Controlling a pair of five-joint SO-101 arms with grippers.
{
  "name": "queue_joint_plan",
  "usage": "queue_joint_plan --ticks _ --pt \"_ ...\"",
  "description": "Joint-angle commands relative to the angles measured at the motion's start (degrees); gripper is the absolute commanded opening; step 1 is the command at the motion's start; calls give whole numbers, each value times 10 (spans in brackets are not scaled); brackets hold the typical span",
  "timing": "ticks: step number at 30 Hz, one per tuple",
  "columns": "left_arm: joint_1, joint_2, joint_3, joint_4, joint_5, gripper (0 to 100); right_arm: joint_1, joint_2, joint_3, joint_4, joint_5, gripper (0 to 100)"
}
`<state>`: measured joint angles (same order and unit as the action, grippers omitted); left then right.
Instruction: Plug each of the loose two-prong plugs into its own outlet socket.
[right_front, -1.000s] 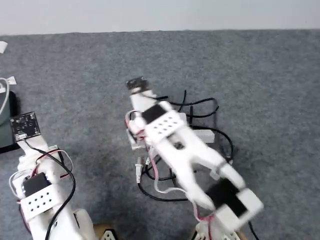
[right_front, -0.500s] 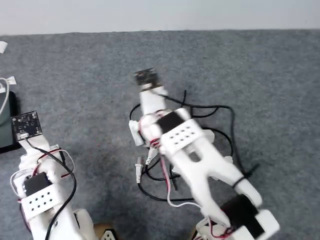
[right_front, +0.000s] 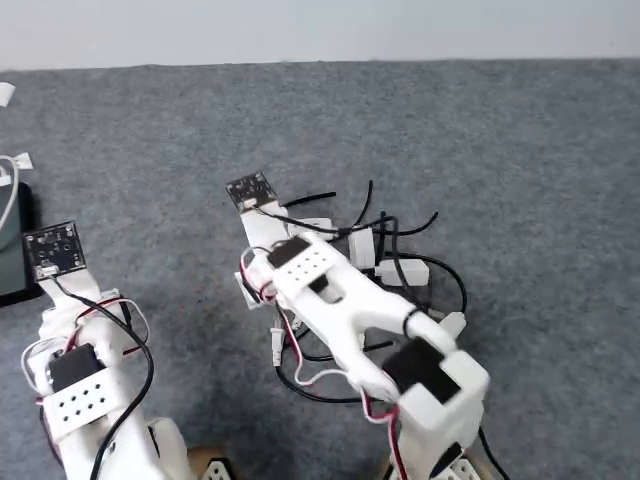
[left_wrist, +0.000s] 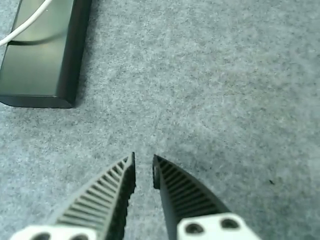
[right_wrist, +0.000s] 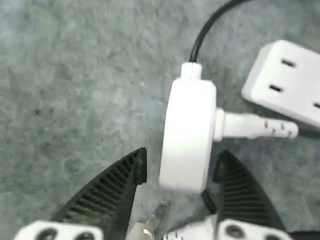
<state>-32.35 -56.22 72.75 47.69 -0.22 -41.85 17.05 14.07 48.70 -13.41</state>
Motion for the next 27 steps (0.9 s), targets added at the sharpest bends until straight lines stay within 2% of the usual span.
queue_joint_plan --ticks 1,7,9,11,14,24,27 --pt "4 -4 -17 -18 3 13 20 29 -91 38 1 165" --pt "4 -3 -16 -18 3 13 32 93 -185 104 43 165" --pt "4 -3 -16 -18 2 13 31 101 -196 117 43 111" --pt "4 -3 -16 -18 2 13 35 97 -199 120 44 9" --pt "4 -3 -16 -18 2 13 59 71 -190 136 53 9" --pt "30 -5 -6 -18 1 13 186 -255 -172 347 59 9" --pt "33 -5 -5 -18 1 13 247 -359 -172 415 98 9"
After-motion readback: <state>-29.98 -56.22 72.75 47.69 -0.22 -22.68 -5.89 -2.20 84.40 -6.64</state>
